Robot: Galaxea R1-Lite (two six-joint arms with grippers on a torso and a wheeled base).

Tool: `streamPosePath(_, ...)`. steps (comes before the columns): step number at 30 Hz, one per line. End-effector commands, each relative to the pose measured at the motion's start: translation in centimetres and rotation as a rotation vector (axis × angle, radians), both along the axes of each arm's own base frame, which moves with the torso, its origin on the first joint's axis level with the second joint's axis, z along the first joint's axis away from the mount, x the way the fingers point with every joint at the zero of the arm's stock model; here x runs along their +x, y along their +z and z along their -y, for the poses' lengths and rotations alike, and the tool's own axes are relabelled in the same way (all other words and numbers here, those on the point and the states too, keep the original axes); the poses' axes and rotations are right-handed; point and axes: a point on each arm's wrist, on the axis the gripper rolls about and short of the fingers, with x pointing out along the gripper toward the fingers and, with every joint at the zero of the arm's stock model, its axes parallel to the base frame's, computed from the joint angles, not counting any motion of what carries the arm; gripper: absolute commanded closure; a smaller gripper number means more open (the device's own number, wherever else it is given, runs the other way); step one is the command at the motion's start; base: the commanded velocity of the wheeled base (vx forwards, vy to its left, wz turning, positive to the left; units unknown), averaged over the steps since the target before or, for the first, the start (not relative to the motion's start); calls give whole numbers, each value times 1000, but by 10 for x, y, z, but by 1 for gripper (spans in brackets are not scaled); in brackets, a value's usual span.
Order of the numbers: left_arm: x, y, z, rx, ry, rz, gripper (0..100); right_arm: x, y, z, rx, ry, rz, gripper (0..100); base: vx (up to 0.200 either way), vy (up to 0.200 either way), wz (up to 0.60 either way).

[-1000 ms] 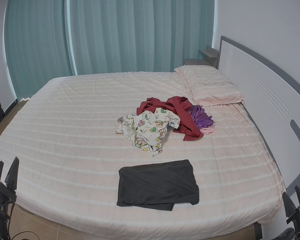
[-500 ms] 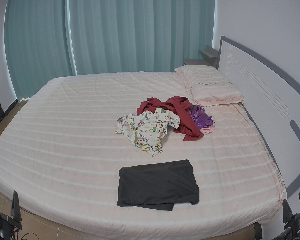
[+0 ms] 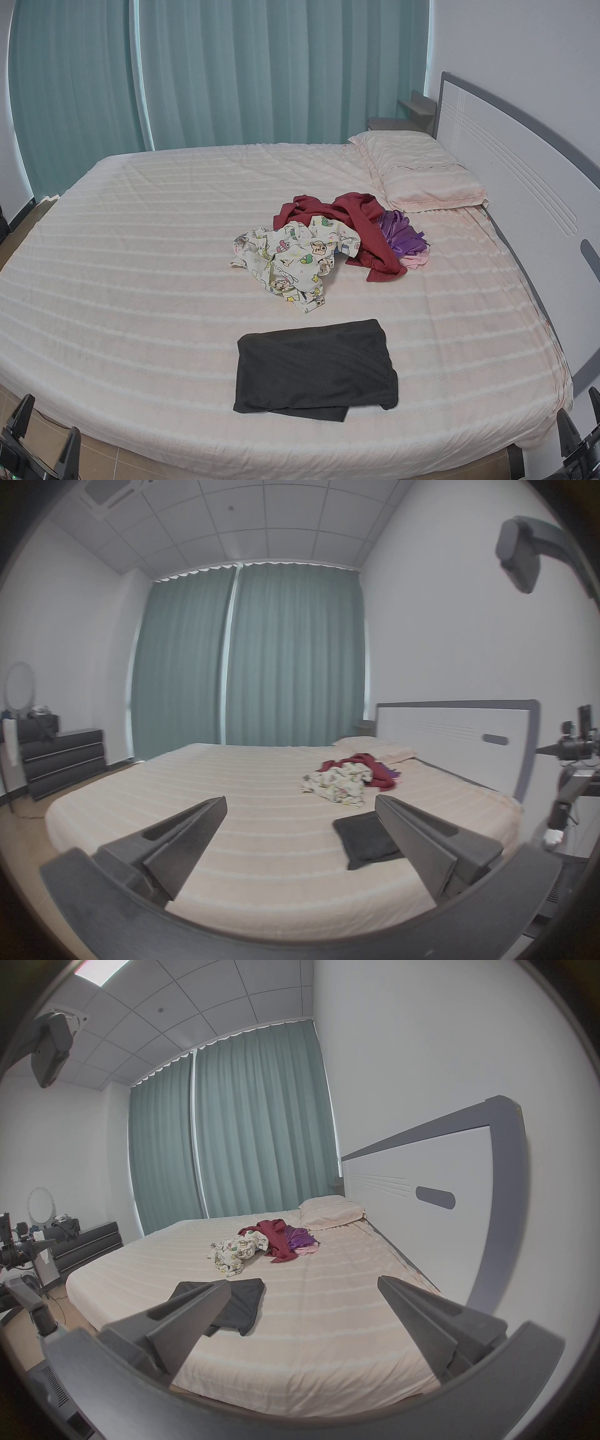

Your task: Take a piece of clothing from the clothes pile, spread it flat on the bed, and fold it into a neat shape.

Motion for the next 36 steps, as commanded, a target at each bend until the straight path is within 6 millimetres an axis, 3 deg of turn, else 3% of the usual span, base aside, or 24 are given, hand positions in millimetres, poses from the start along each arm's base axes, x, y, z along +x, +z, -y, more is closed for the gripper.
streamPosePath(1, 0, -5, 2, 4, -84, -4, 0, 0, 0, -1, -24, 36, -2, 0, 0, 0, 0)
streamPosePath(9, 0, -5, 1, -39, -55, -10, 0, 3, 1, 0, -21, 58, -42, 0, 0, 0, 0)
streamPosePath(19, 0, -5, -4, -41, 188, -5, 0, -1, 0, -1, -14, 34, 17, 0, 0, 0, 0)
streamPosePath(21, 0, -5, -5, 40, 222, -5, 0, -1, 0, -1, -27, 45, 23, 0, 0, 0, 0)
streamPosePath(24, 0, -5, -4, 127, 183, -2, 0, 0, 1, -1, -33, 68, 39, 0, 0, 0, 0)
streamPosePath(27, 0, -4, 0, 108, 24, 5, 0, 0, 0, -1, 13, 63, 38, 0, 0, 0, 0)
streamPosePath(30, 0, -5, 0, 49, 8, -8, 0, 0, 1, -1, 84, 43, 38, 0, 0, 0, 0)
streamPosePath(33, 0, -5, -1, 56, 46, -7, 0, 0, 1, -1, 156, 36, 36, 0, 0, 0, 0)
streamPosePath(35, 0, -5, -5, 101, 240, -7, 0, 0, 1, -1, 135, 35, 39, 0, 0, 0, 0)
streamPosePath(36, 0, -5, -5, 100, 247, -8, 0, 0, 1, -1, 127, 32, 39, 0, 0, 0, 0)
